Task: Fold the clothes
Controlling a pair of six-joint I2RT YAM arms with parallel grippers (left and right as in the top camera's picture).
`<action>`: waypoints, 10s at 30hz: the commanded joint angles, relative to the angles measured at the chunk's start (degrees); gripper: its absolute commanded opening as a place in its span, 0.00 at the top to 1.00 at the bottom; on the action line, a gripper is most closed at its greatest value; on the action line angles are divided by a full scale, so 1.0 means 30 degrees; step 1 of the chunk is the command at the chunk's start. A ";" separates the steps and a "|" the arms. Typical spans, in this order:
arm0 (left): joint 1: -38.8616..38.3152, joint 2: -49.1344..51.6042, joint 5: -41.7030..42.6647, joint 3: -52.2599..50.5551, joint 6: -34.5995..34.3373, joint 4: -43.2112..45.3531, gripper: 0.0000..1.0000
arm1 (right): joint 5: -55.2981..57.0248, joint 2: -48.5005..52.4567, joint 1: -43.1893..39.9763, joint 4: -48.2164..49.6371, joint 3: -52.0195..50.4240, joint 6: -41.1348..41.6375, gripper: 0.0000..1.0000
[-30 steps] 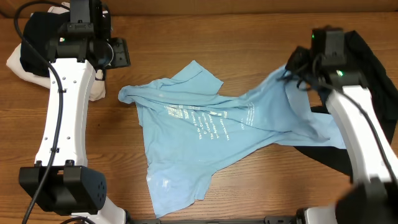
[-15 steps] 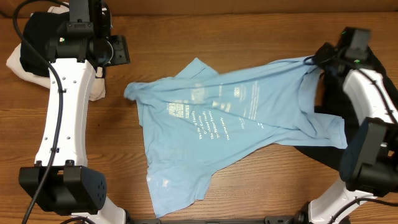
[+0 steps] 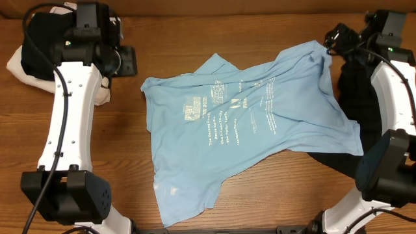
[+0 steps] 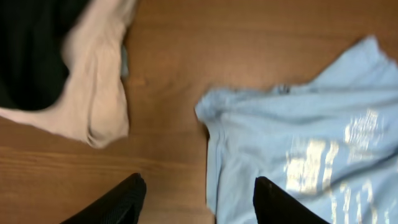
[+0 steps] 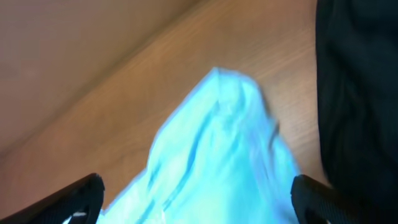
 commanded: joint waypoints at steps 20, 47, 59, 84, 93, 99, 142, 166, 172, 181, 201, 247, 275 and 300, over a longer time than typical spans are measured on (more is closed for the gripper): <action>-0.4146 -0.0029 0.2783 -1.2939 0.0641 0.8189 0.45 | -0.0605 -0.3541 0.3147 -0.8524 0.0029 -0.1821 0.00; 0.3483 -0.0022 -0.1137 -1.5416 0.0255 1.0681 0.25 | -0.0597 -0.3373 0.3162 -1.0229 -0.0852 -0.1814 0.00; 0.4357 -0.0073 -0.0350 -1.1635 0.0656 0.7191 0.10 | -0.0692 -0.3541 0.3453 -1.0426 -0.2069 -0.1647 0.01; -0.6900 -0.8743 0.2521 -1.6334 -1.1315 -0.1690 0.06 | 0.1020 -1.2721 0.3446 -1.4571 -0.4903 -0.0729 0.00; -1.0127 -1.0244 0.1894 -2.2505 -1.6633 0.2382 0.20 | 0.0452 -1.2670 0.3453 -1.1358 -0.8400 -0.0721 0.01; -1.0207 -1.0236 0.1239 -2.4676 -1.8294 0.4677 0.23 | 0.0364 -1.2626 0.3453 -1.0003 -0.9908 -0.0721 0.02; -0.1457 -0.9989 -0.3548 -1.3114 -0.9041 -0.1610 0.96 | 0.2565 -0.6951 0.3541 -0.2936 -1.7099 0.4809 0.31; 0.0066 -0.9916 -0.4153 -0.7271 -0.6018 -0.2776 0.96 | 0.3869 -0.7351 0.3483 -0.6703 -1.1285 0.3031 0.96; 0.0066 -0.9916 -0.5850 -0.1311 -0.4707 -0.3031 0.96 | 0.3898 -0.8255 0.3351 -1.0054 -0.2907 0.0896 0.96; 0.0058 -0.9930 -0.6229 0.7810 -0.2375 -0.3344 0.96 | 0.3883 -0.8262 0.1778 -1.4688 1.0819 -0.0743 0.96; 0.0066 -0.7978 -0.8145 1.2007 0.1027 -0.1851 0.96 | 0.3993 -0.7213 0.1122 -1.4870 1.8280 -0.1668 0.96; 0.1807 0.3774 -0.4925 1.4834 0.0918 -0.4218 0.96 | 0.1158 0.2980 0.0765 -1.1701 1.6094 -0.3475 0.96; 0.0561 -0.3206 -0.1494 0.5931 -0.2470 -1.1023 0.95 | 0.0729 -0.3825 0.0801 -1.9110 0.7992 -0.3818 0.96; 0.0255 -1.4520 -0.2710 -0.7249 -0.6433 -0.8735 0.96 | 0.0670 -1.2080 0.0393 -1.4447 -0.5938 -0.2732 0.96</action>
